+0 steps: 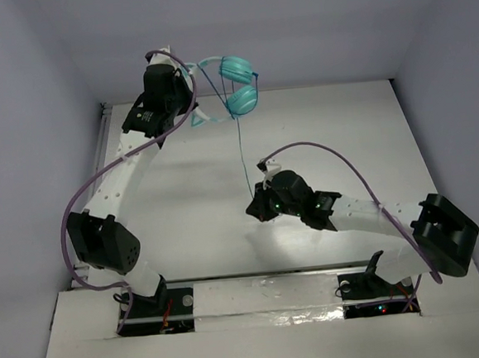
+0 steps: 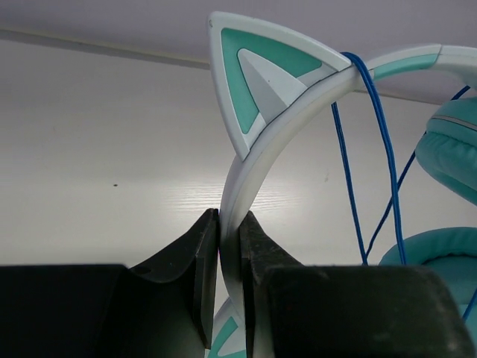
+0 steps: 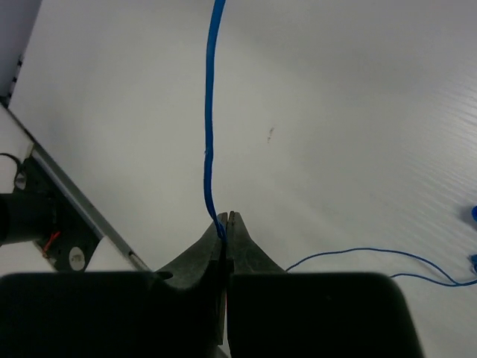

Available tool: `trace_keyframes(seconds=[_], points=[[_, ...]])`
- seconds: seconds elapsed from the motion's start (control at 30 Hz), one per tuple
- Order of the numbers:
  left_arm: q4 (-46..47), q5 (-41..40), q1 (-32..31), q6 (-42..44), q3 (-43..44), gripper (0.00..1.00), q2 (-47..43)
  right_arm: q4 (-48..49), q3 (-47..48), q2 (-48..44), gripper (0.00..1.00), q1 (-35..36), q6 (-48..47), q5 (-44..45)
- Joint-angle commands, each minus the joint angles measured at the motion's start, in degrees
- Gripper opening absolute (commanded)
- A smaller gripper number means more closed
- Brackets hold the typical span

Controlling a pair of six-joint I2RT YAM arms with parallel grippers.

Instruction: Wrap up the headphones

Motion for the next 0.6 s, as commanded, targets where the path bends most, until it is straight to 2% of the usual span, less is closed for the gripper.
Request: trace_keyframes(seconds=[0.0,0.03,0.13,0.4,0.57], points=[[9.2,-6.6,0.2,-3.5,-5.9,0.00,-3.1,-4.4,4.6,-3.9,0.00,2.0,-1.3,0.7],[12.2,-7.0,0.2,-4.1,-10.9,0.00,-3.7,-5.6,4.9,-4.4,0.00,2.8,-1.7,0.2],[16.1,-6.1,-0.9,-7.0,-17.4,0.00,-4.3,-7.1,6.6,-4.6,0.00,3.3,-2.4,-2.3],[19.5,-12.4,-7.2,-6.5,-27.0,0.00,-4.5,-12.0,9.2,-8.0,0.00,3.3,-3.7,-3.4],[21.3,-14.1,-12.5,-4.4,-33.6,0.00,-4.1,-22.1,15.2,-11.4,0.00,3.3,-7.9,2.1]])
